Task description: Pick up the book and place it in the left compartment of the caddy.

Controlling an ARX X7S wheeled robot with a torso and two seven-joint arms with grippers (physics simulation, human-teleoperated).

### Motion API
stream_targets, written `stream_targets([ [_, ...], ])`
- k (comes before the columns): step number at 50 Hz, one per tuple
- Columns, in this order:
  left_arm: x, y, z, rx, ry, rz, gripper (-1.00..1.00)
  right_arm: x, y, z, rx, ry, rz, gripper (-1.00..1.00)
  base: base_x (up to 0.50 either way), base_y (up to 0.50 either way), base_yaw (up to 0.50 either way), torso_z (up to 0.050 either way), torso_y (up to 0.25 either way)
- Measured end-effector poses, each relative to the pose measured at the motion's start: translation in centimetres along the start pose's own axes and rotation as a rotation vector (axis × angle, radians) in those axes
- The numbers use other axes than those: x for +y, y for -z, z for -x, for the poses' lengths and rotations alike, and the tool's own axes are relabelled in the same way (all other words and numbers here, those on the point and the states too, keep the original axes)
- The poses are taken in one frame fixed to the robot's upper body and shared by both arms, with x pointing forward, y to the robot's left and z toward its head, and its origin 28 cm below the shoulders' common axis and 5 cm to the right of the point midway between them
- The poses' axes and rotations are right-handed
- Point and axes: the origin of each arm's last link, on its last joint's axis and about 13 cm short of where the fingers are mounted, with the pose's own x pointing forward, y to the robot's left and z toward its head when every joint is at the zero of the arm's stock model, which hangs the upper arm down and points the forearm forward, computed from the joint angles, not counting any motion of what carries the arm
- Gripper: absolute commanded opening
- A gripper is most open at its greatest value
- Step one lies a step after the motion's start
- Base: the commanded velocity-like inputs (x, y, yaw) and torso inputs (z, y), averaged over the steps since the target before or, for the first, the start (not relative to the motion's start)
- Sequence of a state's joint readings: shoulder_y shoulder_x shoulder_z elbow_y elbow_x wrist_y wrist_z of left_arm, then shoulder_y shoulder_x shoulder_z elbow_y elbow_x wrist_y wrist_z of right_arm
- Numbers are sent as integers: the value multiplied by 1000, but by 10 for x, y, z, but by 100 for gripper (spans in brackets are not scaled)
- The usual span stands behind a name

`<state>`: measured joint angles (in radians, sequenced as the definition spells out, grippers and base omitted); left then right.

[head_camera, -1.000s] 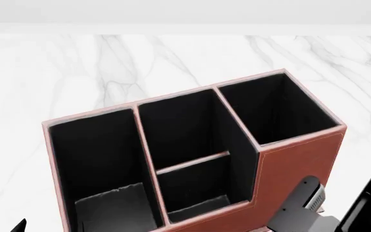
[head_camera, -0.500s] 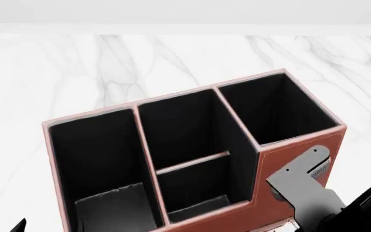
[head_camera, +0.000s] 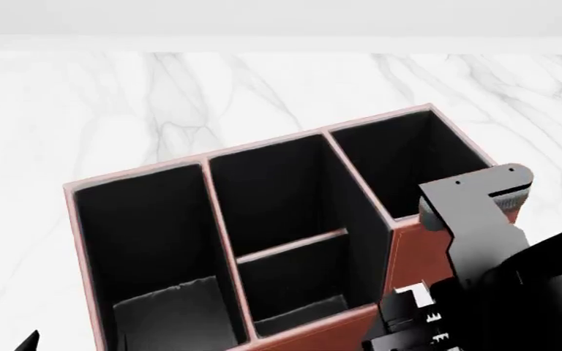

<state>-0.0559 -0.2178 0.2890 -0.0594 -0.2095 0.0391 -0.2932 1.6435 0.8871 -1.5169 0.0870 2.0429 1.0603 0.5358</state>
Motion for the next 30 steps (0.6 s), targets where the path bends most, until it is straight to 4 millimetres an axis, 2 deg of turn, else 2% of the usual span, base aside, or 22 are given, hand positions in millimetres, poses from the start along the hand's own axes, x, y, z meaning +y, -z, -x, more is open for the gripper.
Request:
stream_targets([
  [16, 1, 0, 0, -2, -4, 1, 100, 31, -38, 64, -21, -18, 21, -100, 0, 0, 0, 0, 1],
  [23, 1, 0, 0, -2, -5, 0, 100, 41, -55, 74, -53, -33, 47, -100, 0, 0, 0, 0, 1],
  [30, 1, 0, 0, -3, -6, -1, 100, 49, -75, 73, -80, -51, 80, -100, 0, 0, 0, 0, 1],
])
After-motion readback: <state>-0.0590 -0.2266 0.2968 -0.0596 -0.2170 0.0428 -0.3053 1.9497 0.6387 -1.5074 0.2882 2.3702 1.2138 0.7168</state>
